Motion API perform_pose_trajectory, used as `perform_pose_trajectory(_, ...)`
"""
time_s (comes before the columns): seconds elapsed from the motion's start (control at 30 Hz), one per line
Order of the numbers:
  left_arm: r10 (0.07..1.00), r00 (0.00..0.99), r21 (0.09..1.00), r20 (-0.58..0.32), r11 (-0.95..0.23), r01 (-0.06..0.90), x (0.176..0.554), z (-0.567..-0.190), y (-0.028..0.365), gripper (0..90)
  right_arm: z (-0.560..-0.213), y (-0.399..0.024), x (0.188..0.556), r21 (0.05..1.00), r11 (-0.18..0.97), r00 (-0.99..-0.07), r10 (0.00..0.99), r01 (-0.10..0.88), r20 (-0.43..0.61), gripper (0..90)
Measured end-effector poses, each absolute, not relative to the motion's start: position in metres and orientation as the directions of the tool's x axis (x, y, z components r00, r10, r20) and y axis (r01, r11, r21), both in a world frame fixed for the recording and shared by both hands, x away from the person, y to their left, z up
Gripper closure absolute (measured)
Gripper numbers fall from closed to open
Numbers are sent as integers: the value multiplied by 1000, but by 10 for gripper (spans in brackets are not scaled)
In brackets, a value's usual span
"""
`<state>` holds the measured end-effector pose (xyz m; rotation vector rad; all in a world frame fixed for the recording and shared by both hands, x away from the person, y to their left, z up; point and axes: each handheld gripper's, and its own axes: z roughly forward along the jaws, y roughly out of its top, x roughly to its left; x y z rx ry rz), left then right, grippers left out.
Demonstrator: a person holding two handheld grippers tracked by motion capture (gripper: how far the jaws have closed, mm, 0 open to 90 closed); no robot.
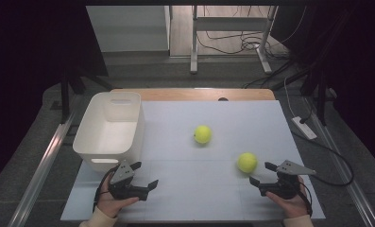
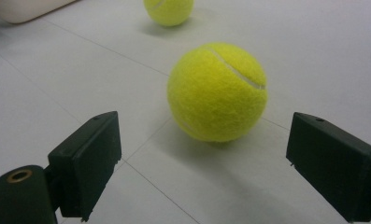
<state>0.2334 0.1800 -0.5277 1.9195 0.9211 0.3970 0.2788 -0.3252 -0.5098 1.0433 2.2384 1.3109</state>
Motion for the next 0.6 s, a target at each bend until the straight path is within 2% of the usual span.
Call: perform_pose_trajectory(0.6, 744, 661, 857, -100, -273, 437, 236, -525, 179, 79, -511, -325, 281, 853, 306, -674, 736, 423, 70, 111)
